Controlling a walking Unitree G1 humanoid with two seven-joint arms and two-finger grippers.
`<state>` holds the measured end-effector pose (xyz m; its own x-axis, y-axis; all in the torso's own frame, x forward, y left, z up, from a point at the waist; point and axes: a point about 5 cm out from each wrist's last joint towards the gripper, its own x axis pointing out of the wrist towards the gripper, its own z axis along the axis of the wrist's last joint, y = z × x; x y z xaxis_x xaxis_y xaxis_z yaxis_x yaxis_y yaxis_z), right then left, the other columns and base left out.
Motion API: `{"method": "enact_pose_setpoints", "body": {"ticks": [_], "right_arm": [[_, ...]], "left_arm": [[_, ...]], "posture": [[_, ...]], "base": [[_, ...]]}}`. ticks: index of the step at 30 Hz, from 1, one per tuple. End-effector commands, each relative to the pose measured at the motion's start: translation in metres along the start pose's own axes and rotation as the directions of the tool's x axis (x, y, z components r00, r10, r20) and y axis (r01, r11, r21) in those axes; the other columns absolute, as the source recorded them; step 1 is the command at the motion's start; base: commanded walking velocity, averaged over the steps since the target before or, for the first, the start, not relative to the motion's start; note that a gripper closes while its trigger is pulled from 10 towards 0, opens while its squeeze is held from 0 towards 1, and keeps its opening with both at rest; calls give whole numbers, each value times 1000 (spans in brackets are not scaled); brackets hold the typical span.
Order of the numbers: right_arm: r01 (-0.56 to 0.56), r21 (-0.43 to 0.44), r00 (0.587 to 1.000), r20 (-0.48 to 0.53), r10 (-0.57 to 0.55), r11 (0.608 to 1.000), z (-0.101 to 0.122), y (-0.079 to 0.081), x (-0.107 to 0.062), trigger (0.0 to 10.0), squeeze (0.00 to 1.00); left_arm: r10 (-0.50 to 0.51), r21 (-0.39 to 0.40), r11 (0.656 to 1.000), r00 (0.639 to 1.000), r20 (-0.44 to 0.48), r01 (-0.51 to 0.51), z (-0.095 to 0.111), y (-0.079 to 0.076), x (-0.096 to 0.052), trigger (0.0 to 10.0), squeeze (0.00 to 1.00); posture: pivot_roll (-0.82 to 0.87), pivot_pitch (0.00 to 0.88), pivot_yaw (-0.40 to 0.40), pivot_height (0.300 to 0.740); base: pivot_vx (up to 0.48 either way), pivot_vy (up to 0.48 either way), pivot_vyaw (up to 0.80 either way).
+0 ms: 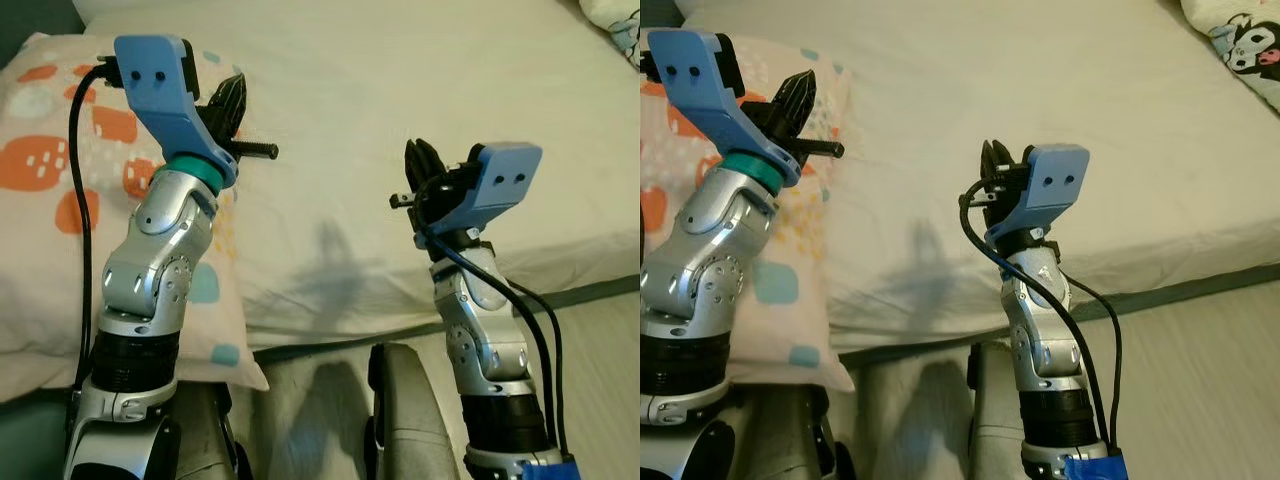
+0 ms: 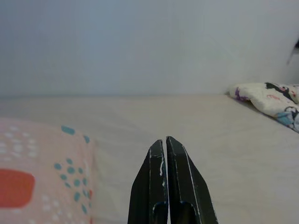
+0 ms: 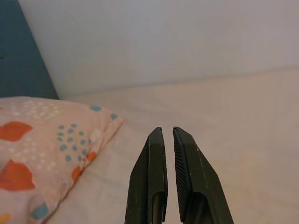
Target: Clean up the room
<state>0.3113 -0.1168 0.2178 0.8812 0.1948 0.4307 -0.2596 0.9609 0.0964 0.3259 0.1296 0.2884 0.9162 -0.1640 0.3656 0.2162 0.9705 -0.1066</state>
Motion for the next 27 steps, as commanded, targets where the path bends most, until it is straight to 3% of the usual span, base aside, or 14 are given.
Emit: {"method": "enact_pose_setpoints", "body": {"ticks": [1,27], "right_arm": [[-1,5,1000,-10,1,1000,-3,0,-1,10000,0],[1,7,1000,-11,-1,1000,-5,-1,0,10000,0]], "left_arm": [[-3,-6,1000,1000,-7,3,-2,-2,1,10000,0],[-8,-15,1000,1000,-11,7,-5,-5,2,10000,0]], "posture": [[-71,110,43,626],[-71,102,40,702]], "base": [[0,0,0],[0,0,0]]}}
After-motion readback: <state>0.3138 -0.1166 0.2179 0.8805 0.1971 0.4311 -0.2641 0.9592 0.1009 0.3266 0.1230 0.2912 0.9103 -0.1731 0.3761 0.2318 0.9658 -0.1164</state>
